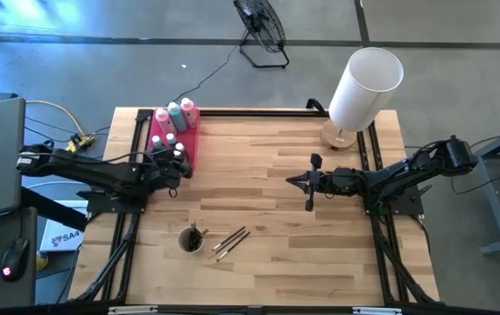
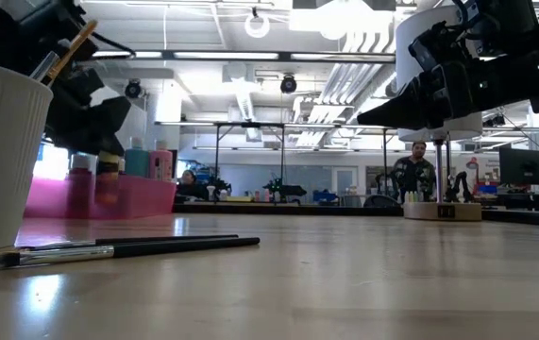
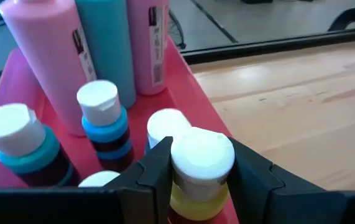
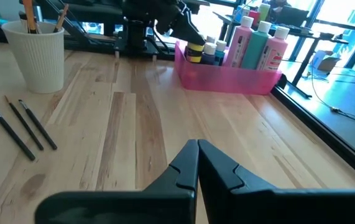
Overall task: Pick & Place Paint Supplies
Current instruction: Put the small yellow paint bottle into the pink bin
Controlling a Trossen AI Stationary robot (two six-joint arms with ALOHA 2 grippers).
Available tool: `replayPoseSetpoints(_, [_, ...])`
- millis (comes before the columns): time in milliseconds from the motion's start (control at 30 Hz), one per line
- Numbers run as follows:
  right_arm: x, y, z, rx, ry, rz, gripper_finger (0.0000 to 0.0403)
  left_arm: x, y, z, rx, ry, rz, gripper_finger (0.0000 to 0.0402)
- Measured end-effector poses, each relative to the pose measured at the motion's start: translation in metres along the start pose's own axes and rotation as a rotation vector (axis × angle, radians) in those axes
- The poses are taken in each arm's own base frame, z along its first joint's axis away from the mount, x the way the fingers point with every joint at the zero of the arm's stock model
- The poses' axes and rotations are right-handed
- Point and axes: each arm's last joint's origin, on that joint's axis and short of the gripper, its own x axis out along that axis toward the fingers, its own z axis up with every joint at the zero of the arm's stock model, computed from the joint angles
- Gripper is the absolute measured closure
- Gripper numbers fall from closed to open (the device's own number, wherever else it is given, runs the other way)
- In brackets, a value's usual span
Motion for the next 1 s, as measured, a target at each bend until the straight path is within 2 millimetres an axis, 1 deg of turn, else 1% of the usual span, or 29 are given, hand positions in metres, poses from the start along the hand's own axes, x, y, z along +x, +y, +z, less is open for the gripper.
replayPoseSetpoints(233, [0.000,0.000,0.000,0.000,0.001,0.000,0.0401,0.006,-0.003,-0.008,-0.012,-0.029,0.064,0.0281])
replayPoseSetpoints(500, [0.000,0.000,0.000,0.000,0.002,0.000,0.0401,0.009,-0.008,-0.011,-0.010,-0.020,0.059,0.0281])
replayPoseSetpoints(1000, [0.000,0.000,0.000,-0.001,0.004,0.000,0.0400,0.009,-0.008,-0.013,-0.008,0.037,0.026,0.0281])
